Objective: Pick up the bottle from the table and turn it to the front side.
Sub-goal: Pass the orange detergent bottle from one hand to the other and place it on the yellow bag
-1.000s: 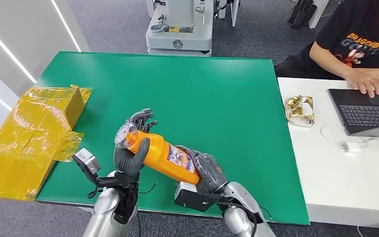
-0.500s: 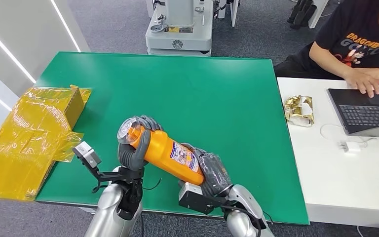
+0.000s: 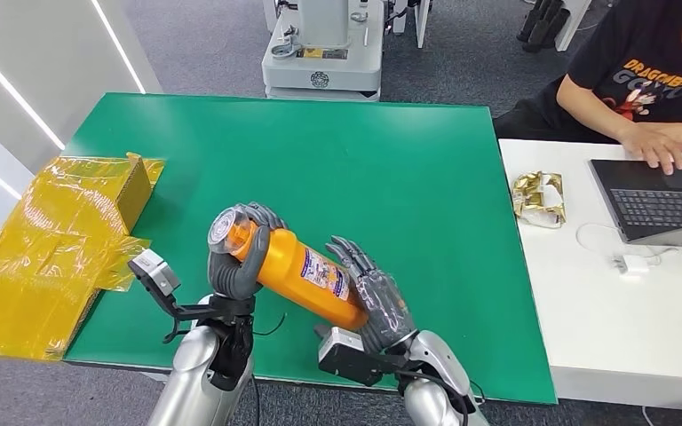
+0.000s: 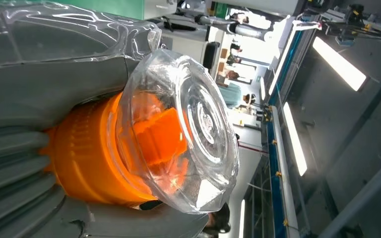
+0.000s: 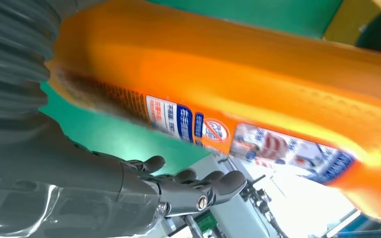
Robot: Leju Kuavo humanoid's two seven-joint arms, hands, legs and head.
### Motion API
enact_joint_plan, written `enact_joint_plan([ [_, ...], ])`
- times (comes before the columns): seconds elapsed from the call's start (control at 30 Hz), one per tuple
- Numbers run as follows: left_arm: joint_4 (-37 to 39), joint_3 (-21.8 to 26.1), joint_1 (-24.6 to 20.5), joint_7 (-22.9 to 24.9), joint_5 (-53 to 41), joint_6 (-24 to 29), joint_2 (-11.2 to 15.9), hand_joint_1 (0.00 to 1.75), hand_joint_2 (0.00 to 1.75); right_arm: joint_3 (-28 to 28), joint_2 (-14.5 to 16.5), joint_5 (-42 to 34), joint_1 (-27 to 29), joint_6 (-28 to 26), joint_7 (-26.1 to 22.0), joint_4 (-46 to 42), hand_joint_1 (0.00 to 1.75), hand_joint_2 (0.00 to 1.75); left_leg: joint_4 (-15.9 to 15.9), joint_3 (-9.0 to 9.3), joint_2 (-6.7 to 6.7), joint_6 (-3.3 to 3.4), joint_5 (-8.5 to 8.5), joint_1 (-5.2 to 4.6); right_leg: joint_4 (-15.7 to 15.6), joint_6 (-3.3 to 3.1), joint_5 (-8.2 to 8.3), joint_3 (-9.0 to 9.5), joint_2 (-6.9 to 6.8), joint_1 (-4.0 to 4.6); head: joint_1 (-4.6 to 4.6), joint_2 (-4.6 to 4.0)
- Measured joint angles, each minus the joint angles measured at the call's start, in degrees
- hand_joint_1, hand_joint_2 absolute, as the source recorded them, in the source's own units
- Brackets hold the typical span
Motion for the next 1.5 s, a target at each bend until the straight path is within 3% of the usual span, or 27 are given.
enact_joint_plan([
  [0.3, -0.2, 1.7, -0.5, -0.5, -3.3, 4.0, 1.3, 1.75, 1.75, 0.4, 1.0, -4.7, 4.0, -5.0, -1.3, -6.6, 0.00, 1.75, 0.0, -0.01, 0.00, 0.00, 0.00, 0.00, 0.0, 0.00, 0.00, 0.00, 0.00, 0.00, -0.01, 0.00],
  [0.9, -0.4, 2.5, -1.1, -0.6, -3.6, 4.3, 2.3, 1.75, 1.75, 1.0, 1.0, -5.5, 5.6, -5.5, -1.4, -10.3, 0.00, 1.75, 0.0, 0.00, 0.00, 0.00, 0.00, 0.00, 0.0, 0.00, 0.00, 0.01, 0.00, 0.00, 0.00, 0.00],
  [1.07, -0.7, 2.6, -1.6, -1.0, -7.5, 7.8, 3.1, 1.75, 1.75, 1.0, 1.3, -8.7, 6.3, -8.6, -3.4, -11.9, 0.00, 1.75, 0.0, 0.00, 0.00, 0.00, 0.00, 0.00, 0.0, 0.00, 0.00, 0.01, -0.01, 0.00, 0.00, 0.00],
  [1.2, -0.8, 2.3, -3.7, -2.6, -21.1, 17.4, 8.9, 1.75, 1.75, 1.4, 1.5, -13.3, 8.9, -12.5, -5.8, -16.3, 0.00, 1.75, 0.0, 0.06, 0.11, -0.03, 0.00, 0.03, 0.0, -0.01, 0.00, -0.01, 0.11, 0.01, -0.01, 0.00],
  [1.5, 0.1, 2.3, -6.4, -2.2, -40.1, 31.2, 22.8, 1.75, 1.75, 3.6, 0.2, -16.3, 11.4, -14.4, -7.2, -21.4, 0.00, 1.75, -0.1, 0.08, 0.25, -0.10, 0.02, 0.06, 0.1, -0.11, -0.05, -0.04, 0.25, 0.03, 0.00, 0.00],
])
